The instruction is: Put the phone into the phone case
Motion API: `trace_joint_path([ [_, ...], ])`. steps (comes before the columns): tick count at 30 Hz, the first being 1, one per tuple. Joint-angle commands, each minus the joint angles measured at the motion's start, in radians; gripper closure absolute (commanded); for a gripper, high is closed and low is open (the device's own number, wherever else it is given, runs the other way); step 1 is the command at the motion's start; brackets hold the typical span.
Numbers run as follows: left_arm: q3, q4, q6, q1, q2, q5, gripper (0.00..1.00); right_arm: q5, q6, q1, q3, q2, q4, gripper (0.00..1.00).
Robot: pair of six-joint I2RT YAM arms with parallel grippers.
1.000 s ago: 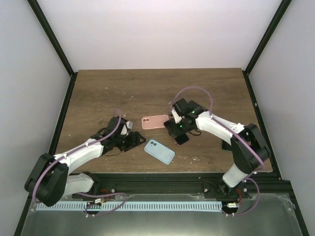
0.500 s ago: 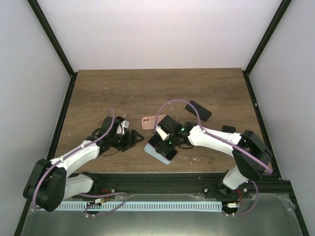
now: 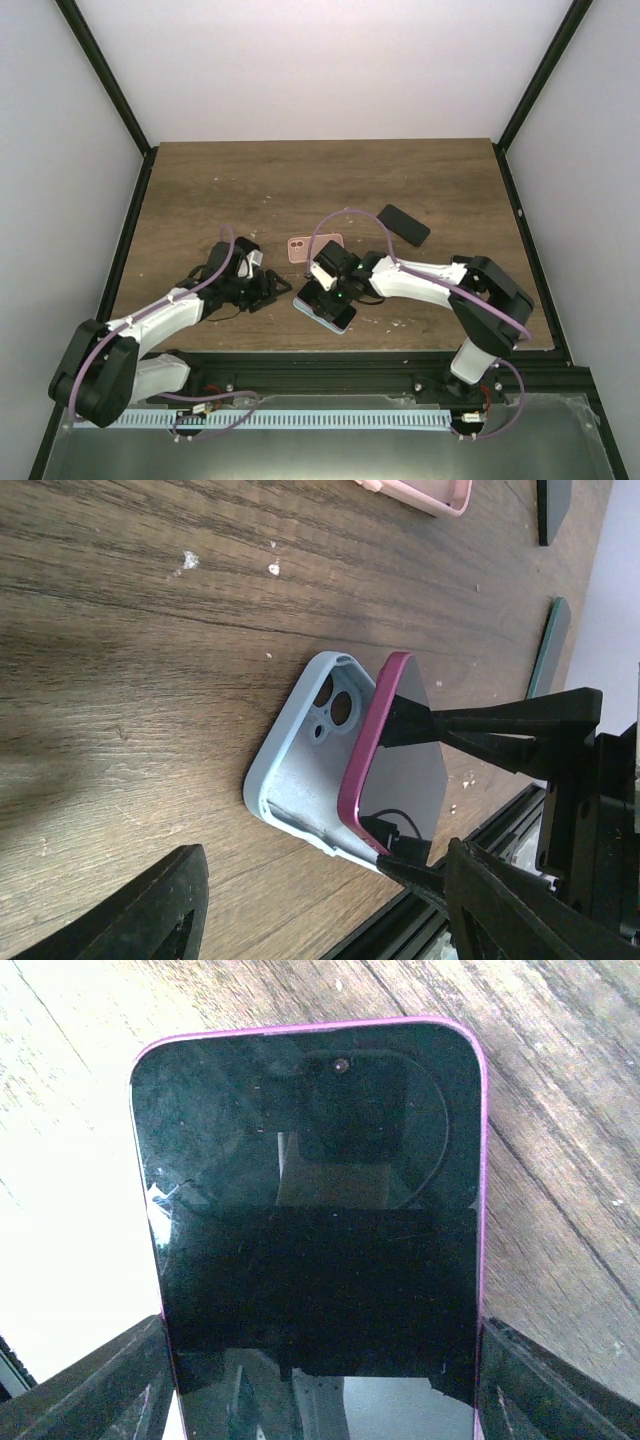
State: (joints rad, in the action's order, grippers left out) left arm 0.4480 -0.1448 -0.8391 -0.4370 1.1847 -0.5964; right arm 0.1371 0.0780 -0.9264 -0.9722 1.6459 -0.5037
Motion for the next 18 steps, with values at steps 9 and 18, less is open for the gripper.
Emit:
trace_joint_path([
  [9,-0.020,0.078,-0.011,0.004,0.059,-0.042,0.37,-0.022,-0.060,-0.017,-0.014,0.026,0.046,0.30],
  [18,-0.018,0.082,-0.011,0.005,0.069,-0.043,0.38,-0.009,-0.049,-0.020,-0.022,0.009,0.074,0.30],
])
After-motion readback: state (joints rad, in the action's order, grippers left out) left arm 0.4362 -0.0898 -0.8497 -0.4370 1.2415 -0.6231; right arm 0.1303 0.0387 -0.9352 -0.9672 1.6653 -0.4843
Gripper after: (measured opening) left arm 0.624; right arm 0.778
